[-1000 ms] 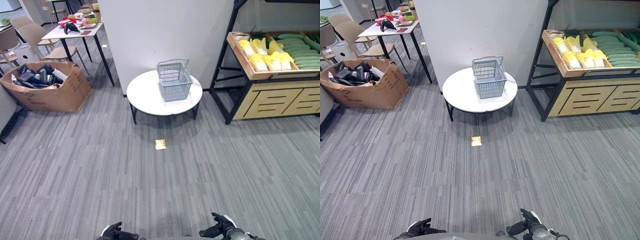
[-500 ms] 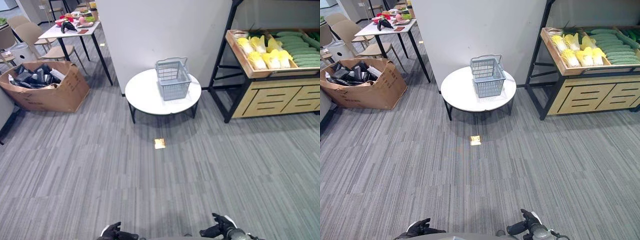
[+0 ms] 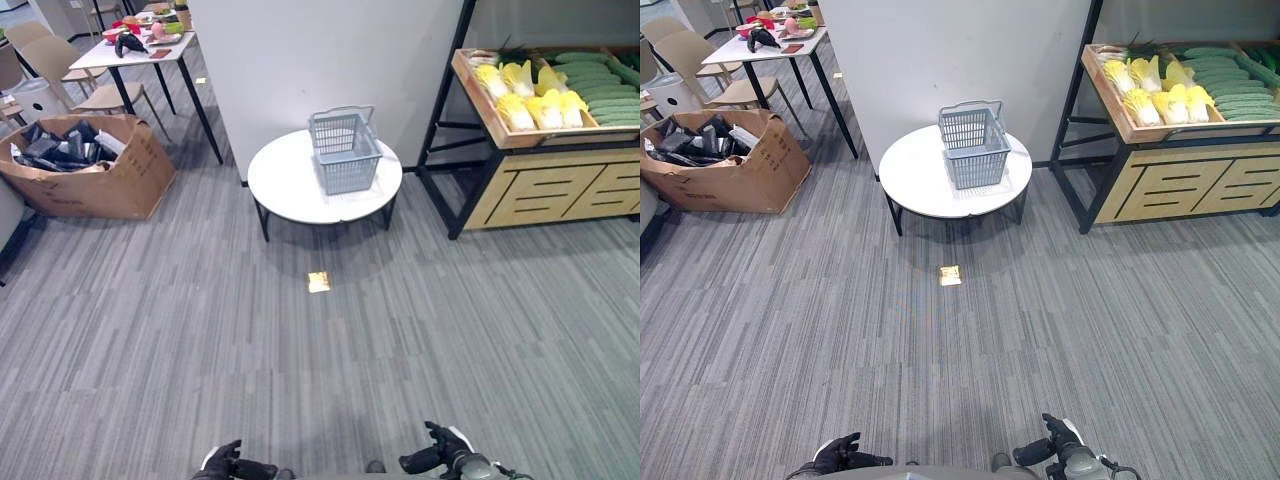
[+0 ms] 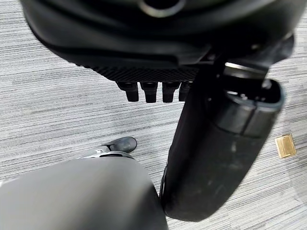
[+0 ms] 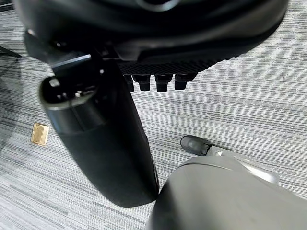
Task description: Get the vegetables into the basket
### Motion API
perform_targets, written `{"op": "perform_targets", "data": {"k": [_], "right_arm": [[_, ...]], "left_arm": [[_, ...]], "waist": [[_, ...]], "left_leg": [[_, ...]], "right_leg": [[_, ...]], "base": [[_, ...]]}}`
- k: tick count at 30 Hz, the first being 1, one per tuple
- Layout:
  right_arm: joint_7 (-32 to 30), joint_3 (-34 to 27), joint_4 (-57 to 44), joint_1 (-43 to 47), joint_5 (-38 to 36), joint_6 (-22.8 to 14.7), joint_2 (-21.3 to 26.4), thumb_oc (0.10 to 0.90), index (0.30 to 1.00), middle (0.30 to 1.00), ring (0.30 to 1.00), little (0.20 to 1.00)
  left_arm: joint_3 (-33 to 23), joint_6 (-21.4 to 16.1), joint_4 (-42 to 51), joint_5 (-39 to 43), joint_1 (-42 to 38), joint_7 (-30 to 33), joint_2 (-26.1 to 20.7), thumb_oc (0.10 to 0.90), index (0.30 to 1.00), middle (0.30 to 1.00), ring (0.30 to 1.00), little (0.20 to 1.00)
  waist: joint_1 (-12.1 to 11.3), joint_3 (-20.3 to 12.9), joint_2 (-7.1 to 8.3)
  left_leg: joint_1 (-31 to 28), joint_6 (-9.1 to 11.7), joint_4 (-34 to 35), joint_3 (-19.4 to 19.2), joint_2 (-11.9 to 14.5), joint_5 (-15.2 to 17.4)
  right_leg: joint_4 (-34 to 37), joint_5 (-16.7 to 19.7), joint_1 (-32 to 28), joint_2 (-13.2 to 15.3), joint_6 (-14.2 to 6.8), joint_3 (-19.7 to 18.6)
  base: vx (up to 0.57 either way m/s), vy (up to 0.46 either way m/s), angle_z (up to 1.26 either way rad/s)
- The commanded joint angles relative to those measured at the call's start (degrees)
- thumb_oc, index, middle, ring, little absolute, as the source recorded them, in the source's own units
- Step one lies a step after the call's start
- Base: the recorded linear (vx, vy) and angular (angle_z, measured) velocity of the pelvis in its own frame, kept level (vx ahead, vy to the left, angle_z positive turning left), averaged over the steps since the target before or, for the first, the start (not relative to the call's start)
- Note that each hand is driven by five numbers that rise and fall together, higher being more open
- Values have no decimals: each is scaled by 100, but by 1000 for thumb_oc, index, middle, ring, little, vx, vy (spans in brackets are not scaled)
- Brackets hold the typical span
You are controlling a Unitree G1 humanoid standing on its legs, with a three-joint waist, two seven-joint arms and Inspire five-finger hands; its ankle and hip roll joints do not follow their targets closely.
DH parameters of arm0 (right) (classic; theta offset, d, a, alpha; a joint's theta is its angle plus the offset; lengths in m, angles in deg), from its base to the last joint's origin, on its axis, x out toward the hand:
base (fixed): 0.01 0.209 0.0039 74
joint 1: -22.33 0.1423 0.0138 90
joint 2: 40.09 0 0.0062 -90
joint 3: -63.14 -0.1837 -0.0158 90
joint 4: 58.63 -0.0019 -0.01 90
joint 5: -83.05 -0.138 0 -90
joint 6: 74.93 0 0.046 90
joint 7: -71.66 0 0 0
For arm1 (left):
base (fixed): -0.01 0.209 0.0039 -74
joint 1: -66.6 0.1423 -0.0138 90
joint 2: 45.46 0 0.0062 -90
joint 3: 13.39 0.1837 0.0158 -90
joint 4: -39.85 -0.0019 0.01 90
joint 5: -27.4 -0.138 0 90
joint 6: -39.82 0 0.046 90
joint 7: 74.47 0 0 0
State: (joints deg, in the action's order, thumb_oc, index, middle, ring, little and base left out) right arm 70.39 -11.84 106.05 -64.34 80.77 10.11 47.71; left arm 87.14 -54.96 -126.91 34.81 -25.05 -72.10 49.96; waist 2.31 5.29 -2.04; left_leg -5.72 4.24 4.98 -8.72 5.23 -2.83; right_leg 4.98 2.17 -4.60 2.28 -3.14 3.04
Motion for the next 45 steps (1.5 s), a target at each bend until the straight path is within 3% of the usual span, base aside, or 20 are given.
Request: {"op": "perform_targets", "data": {"k": [1, 10, 14, 16, 19, 22, 25, 29, 32, 33, 35, 37, 39, 41, 42, 44, 45], "right_arm": [[-105, 233, 354, 23, 30, 99, 190, 900, 1000, 1000, 1000, 1000], [-39, 262, 263, 159, -116, 91, 318, 900, 1000, 1000, 1000, 1000], [-45, 291, 181, 184, -151, 74, 358, 900, 1000, 1000, 1000, 1000], [-74, 318, 143, 190, -134, 55, 384, 900, 1000, 1000, 1000, 1000], [-92, 347, 103, 209, -124, 32, 432, 900, 1000, 1000, 1000, 1000], [-136, 325, 111, 236, -157, 28, 472, 900, 1000, 1000, 1000, 1000], [-161, 306, 102, 246, -181, 35, 482, 900, 1000, 1000, 1000, 1000], [-200, 221, 96, 165, -181, 16, 483, 900, 1000, 1000, 1000, 1000], [-154, 177, 133, 128, -157, 31, 448, 900, 1000, 1000, 1000, 1000], [-145, 149, 160, 69, -132, 41, 417, 900, 1000, 1000, 1000, 1000], [-135, 102, 179, 38, -157, 53, 324, 900, 1000, 1000, 1000, 1000], [-124, 119, 183, 52, -150, 61, 293, 900, 1000, 1000, 1000, 1000], [-47, 206, 137, 47, -54, 79, 220, 900, 1000, 1000, 1000, 1000], [-65, 217, 107, 113, -63, 73, 215, 900, 1000, 1000, 1000, 1000], [-68, 235, -21, 174, -116, 76, 214, 900, 1000, 1000, 1000, 1000], [-73, 248, -74, 190, -125, 67, 196, 900, 1000, 1000, 1000, 1000], [-85, 241, -139, 230, -168, 52, 175, 900, 1000, 1000, 1000, 1000]], "left_arm": [[36, -13, -382, 157, -143, 91, -126, 900, 1000, 1000, 1000, 1000], [35, 3, -353, 194, -232, 88, -254, 900, 1000, 1000, 1000, 1000], [55, 12, -281, 260, -295, 81, -266, 900, 1000, 1000, 1000, 1000], [89, 3, -229, 271, -340, 78, -265, 900, 1000, 1000, 1000, 1000], [67, -19, -171, 380, -372, 105, -284, 900, 1000, 1000, 1000, 1000], [110, -42, -131, 454, -418, 109, -304, 900, 1000, 1000, 1000, 1000], [165, -50, -139, 412, -413, 140, -293, 900, 1000, 1000, 1000, 1000], [213, -87, -120, 342, -263, 142, -267, 900, 1000, 1000, 1000, 1000], [189, -70, -185, 324, -209, 77, -258, 900, 1000, 1000, 1000, 1000], [170, -61, -218, 310, -182, 71, -270, 900, 1000, 1000, 1000, 1000], [167, -44, -226, 295, -232, 51, -355, 900, 1000, 1000, 1000, 1000], [167, -48, -221, 305, -262, 47, -387, 900, 1000, 1000, 1000, 1000], [178, -46, -184, 280, -331, 36, -450, 900, 1000, 1000, 1000, 1000], [178, -60, -171, 306, -394, 75, -481, 900, 1000, 1000, 1000, 1000], [148, -35, -116, 338, -424, 47, -532, 900, 1000, 1000, 1000, 1000], [159, -32, -97, 337, -431, 43, -544, 900, 1000, 1000, 1000, 1000], [142, -16, -102, 353, -437, 22, -577, 900, 1000, 1000, 1000, 1000]], "waist": [[-12, 7, 231], [-37, 260, 217], [-7, 401, 220], [3, 502, 234], [-85, 639, 248], [-128, 708, 271], [-145, 689, 276], [-311, 601, 135], [-347, 510, 180], [-334, 460, 231], [-281, 386, 423], [-289, 384, 484], [-285, 376, 600], [-283, 403, 570], [-260, 493, 528], [-260, 515, 503], [-221, 560, 472]], "left_leg": [[12, 137, 2, 80, 200, 85], [252, 223, -122, 190, 416, -102], [549, 268, -665, 300, 536, -156], [828, 305, -1256, 380, 574, -285], [1113, 254, -1815, 710, 377, -407], [1518, 151, -1446, 791, 239, -384], [1849, 151, -1083, 728, 361, -532], [2238, 336, -310, 625, 516, -1166], [2092, 260, -361, 592, 459, -1029], [2132, 217, -479, 530, 430, -994], [2164, 25, -874, 290, 255, -665], [2157, -36, -959, 196, 215, -561], [2167, -229, -1188, 60, 22, -238], [2123, -285, -1185, 25, -13, -171], [1894, -451, -1108, -3, -111, 9], [1790, -500, -1086, -40, -142, 88], [1508, -568, -973, -95, -207, 186]], "right_leg": [[2, 185, 157, 378, -420, 55], [-345, -16, 452, 167, -222, 77], [-652, -194, 634, 1, -62, 69], [-709, -241, 623, -50, 32, 119], [-768, -357, 515, -100, 98, 108], [-815, -464, 446, -49, 46, 144], [-837, -570, 400, -4, -13, 117], [-785, -808, -91, 23, -158, -123], [-779, -871, -259, 110, -223, -305], [-791, -840, -315, 199, -289, -328], [-1031, -372, -164, 517, -530, -532], [-1139, -182, -53, 576, -587, -607], [-1525, 499, 172, 775, -675, -702], [-1890, 712, 475, 748, -692, -665], [-2519, 954, 734, 748, -657, -495], [-2721, 1032, 845, 750, -659, -346], [-2903, 1090, 1105, 800, -643, -56]], "base": [[10, -50, 1], [24, -97, 2], [33, -159, 5], [48, -158, 17], [101, -101, 16], [117, 15, 7], [178, 88, 11], [309, 195, -7], [343, 275, -45], [283, 329, -77], [341, 431, -94], [132, 189, -47], [245, 391, -27], [188, 350, -5], [203, 338, -15], [211, 305, -17], [149, 167, -10]]}}
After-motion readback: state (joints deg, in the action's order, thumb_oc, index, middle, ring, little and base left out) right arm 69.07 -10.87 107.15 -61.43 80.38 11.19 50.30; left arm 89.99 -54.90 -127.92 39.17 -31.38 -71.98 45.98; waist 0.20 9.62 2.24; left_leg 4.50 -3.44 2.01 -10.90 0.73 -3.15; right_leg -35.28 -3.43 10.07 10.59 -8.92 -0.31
